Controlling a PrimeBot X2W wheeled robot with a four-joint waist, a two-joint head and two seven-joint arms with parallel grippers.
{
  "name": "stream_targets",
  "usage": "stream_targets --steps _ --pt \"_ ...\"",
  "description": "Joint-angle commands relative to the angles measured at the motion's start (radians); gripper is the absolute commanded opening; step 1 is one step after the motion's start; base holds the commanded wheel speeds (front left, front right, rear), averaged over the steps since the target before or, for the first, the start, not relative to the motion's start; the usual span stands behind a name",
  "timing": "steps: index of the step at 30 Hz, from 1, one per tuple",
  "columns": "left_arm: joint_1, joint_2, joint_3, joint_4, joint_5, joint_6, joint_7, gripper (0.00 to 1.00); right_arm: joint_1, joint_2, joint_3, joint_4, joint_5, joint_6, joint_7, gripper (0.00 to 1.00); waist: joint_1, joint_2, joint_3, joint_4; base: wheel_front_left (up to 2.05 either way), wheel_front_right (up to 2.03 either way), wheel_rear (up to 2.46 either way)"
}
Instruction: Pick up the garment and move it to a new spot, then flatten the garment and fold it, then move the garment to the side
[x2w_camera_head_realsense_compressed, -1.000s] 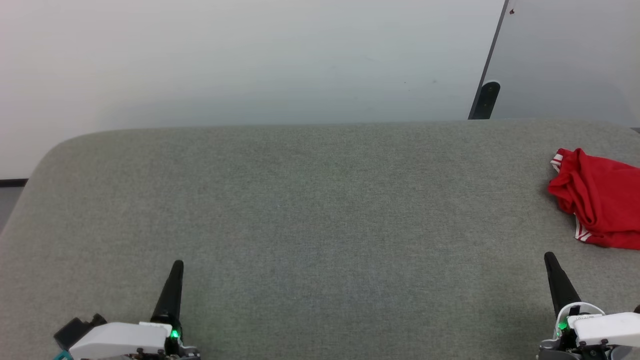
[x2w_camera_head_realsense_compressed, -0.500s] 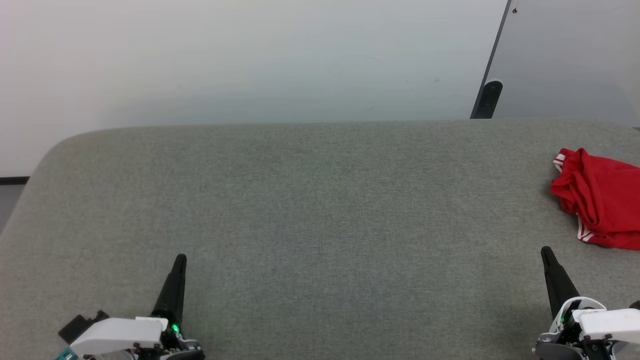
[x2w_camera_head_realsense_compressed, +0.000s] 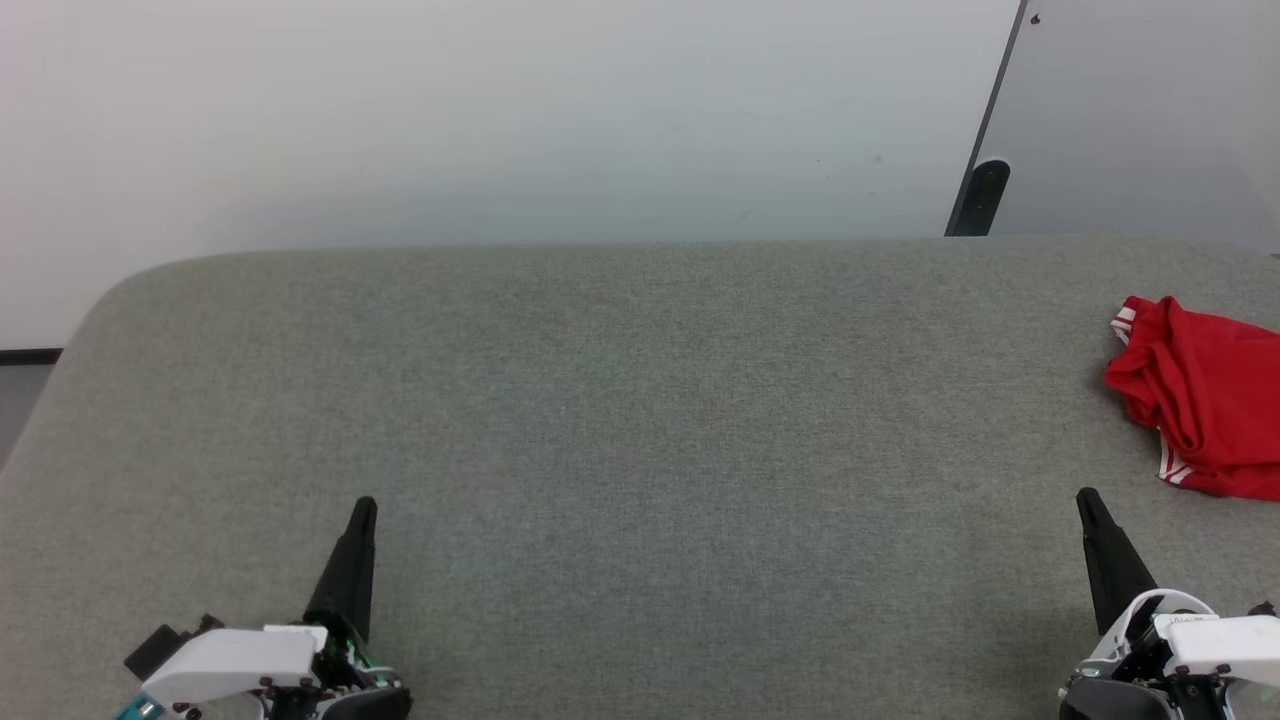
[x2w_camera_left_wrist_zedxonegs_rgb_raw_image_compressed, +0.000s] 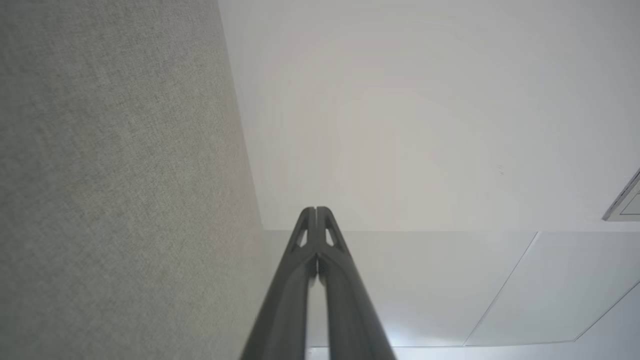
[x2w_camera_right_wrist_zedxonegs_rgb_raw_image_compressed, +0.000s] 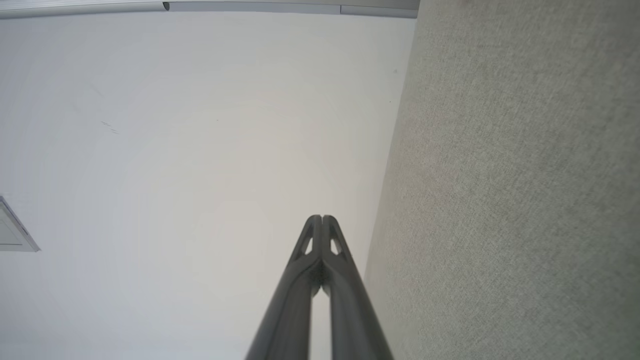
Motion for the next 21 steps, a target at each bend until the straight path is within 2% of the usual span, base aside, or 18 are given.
stream_targets --steps 1,21 --pt "-0.012 -0.003 0.004 0.002 -0.018 -0.004 0.007 0.00 -0.018 0.006 -0.003 0.002 0.019 -0.001 0.005 0.00 -0.0001 -0.0001 0.000 0.001 0.00 0.00 0.00" --pt "-0.011 -0.003 0.003 0.002 -0.015 -0.004 0.005 0.00 -0.012 0.004 -0.002 0.001 0.015 -0.001 0.005 0.00 -0.0001 -0.0001 0.000 0.001 0.00 0.00 0.00"
